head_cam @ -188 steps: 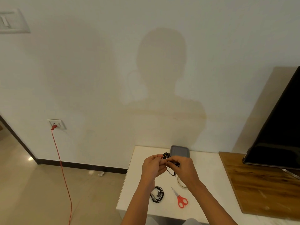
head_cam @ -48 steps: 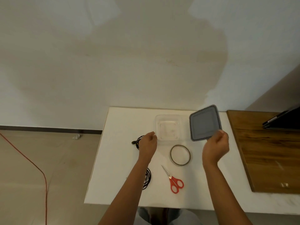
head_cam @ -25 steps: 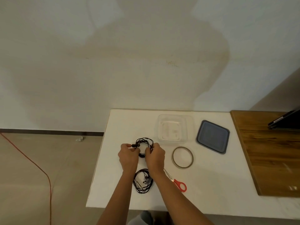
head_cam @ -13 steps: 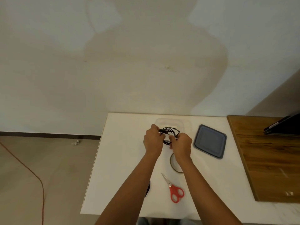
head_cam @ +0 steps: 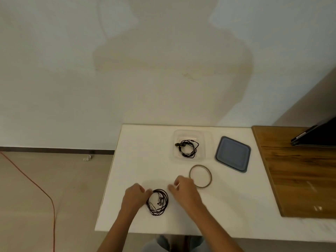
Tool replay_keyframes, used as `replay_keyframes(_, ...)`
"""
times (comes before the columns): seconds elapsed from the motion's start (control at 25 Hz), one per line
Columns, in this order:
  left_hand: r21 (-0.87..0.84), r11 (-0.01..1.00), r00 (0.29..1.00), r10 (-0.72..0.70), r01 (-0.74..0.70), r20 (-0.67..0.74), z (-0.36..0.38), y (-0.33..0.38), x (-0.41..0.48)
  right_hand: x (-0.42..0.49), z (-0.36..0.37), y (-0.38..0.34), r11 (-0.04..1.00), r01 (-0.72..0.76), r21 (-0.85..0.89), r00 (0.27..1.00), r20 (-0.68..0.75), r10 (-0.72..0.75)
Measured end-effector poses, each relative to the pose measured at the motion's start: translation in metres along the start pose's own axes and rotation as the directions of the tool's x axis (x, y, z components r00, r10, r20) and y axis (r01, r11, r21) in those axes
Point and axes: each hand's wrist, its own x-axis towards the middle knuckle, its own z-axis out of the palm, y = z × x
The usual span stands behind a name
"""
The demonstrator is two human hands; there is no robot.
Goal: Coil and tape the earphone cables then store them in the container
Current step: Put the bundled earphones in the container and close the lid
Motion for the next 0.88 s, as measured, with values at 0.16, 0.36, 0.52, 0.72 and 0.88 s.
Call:
replay_keyframes(0.16, -0.248, 0.967, 0.995, -0.026, 0.049, 0.092, 0.006, -0.005, -0.008, -0.011, 0.034, -0.004, 0.986, -0.017, -0.165, 0.99, 0.133, 0.039)
replay_keyframes(0.36, -0.226, 0.973, 0.994, 0.07, -0.049, 0.087, -0.002, 0.031, 0.001, 0.0, 0.026, -0.002, 0.989, -0.101, 0.105, 0.99, 0.105, 0.09)
replay_keyframes(0.52, -0.4, 0.908, 0.986, 0.158, -0.127, 0.047, -0.023, 0.082, 0.005, 0.016, -0.018, -0.006, 0.915, -0.025, 0.402, 0.992, -0.106, 0.074)
replay_keyframes(0.72, -0.538, 0.777, 0.938, 0.333, -0.328, -0.091, -0.027, 0.162, 0.025, 0.056, -0.087, -0.012, 0.865, 0.153, 0.478, 0.914, -0.401, 0.06)
replay_keyframes(0.88, -0.414, 0.834, 0.93, 0.345, -0.365, -0.125, 0.002, 0.187, 0.047, 0.096, -0.09, 0.009, 0.947, 0.051, 0.318, 0.93, -0.36, 0.071)
